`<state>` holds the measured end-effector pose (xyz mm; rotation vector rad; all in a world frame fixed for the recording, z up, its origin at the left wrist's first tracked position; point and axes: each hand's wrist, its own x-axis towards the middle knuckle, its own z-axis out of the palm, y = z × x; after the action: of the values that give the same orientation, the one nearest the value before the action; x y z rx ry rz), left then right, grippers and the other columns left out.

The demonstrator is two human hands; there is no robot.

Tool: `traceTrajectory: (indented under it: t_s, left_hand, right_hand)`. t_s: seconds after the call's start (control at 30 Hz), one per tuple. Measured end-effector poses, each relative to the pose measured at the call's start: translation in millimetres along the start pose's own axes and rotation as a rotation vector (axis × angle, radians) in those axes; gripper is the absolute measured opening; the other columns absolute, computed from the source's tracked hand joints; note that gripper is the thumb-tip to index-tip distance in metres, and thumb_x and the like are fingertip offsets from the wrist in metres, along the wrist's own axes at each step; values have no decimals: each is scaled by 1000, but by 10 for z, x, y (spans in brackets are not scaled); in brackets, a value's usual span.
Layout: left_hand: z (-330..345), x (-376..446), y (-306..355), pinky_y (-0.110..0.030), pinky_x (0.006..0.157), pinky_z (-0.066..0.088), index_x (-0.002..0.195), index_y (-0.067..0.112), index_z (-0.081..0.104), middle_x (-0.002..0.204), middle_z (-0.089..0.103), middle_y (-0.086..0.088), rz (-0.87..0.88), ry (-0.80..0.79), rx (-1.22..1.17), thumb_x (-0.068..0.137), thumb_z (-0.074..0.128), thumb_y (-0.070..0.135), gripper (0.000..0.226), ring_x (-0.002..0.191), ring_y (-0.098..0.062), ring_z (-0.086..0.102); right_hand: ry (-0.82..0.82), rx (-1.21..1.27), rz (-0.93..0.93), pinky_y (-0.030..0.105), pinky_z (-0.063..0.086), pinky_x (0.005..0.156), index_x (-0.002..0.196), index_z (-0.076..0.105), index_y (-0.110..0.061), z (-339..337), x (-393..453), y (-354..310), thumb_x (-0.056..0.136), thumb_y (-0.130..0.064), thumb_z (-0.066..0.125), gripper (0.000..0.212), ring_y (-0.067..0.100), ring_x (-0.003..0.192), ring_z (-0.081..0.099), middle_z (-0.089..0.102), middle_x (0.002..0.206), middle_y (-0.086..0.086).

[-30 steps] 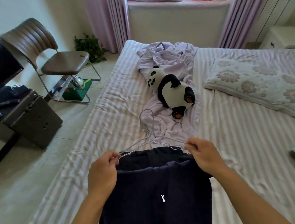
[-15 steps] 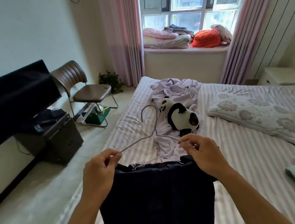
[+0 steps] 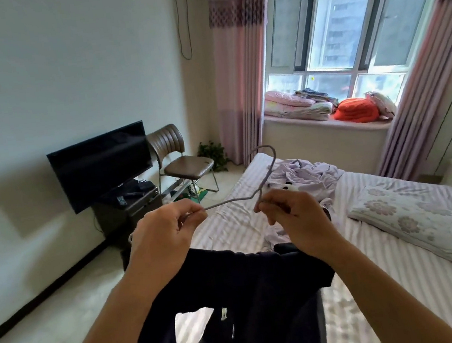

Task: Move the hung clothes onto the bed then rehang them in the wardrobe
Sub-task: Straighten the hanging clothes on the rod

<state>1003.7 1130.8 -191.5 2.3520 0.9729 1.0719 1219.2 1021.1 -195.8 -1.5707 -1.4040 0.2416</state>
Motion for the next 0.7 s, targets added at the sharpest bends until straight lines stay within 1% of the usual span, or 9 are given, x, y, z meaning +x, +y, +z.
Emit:
traceTrajectory:
  t_s: [0.1,0.13,0.23,0.3,0.4,0.5,0.53,0.63,0.7]
  left_hand:
    - [-129,-204,211,-28,58,52,95,35,72,66,66,16,20,-21,-12,91,65,33,7,58,-5,62]
    - [-164,-280,268,-26,59,53,93,34,72,65,65,14,5,-7,-27,92,66,28,9,59,-7,62]
    - [-294,-554,404,-11,61,47,90,30,73,61,63,14,-74,99,-93,91,67,17,15,67,-5,62]
    - [-393,-768,502,-7,61,44,89,26,74,61,63,14,-112,170,-112,90,67,15,13,66,-3,62]
    - [-529,-1081,689,-7,62,45,88,30,74,64,67,10,-167,240,-83,89,69,14,17,66,-6,63]
    - [-688,-1393,905,-7,57,44,88,30,74,64,69,9,-240,327,-73,87,71,15,15,57,-4,61]
    - [-756,-1506,974,-8,56,44,87,30,74,65,69,9,-265,358,-66,87,71,16,14,56,-5,61]
    - [-982,-1862,1168,-11,61,49,84,29,73,67,70,8,-352,437,-40,87,72,15,14,62,-8,65]
    - [-1138,-2118,1294,-12,62,50,84,27,73,69,70,7,-412,483,-23,87,71,15,12,65,-8,66]
  right_hand:
    - [-112,10,-59,25,48,67,85,75,-23,64,-78,-229,92,-18,67,11,16,64,62,67,67,-2]
    - [-123,4,-82,25,48,67,86,75,-23,83,-109,-271,91,-20,69,9,17,65,62,67,67,-2]
    - [-119,0,-125,24,49,64,85,75,-22,44,-210,-338,88,-24,73,4,12,61,61,67,66,-5]
    - [-156,-8,-158,20,49,63,85,75,-22,-21,-303,-360,88,-24,72,5,8,61,59,67,67,-8]
    - [-224,16,-221,14,45,61,85,75,-21,-68,-460,-467,90,-22,70,7,10,62,59,67,69,-10]
    - [-316,81,-276,21,47,60,87,74,-22,-71,-598,-632,92,-18,68,9,14,62,60,67,70,-9]
    - [-348,109,-290,20,49,61,89,74,-23,-67,-643,-698,92,-16,67,10,11,64,61,68,71,-9]
    - [-400,148,-354,12,48,67,93,73,-23,-18,-808,-924,92,-13,66,12,3,72,65,70,75,-11]
    - [-418,130,-408,13,48,64,94,74,-22,55,-938,-1106,93,-17,67,9,5,71,64,69,73,-10]
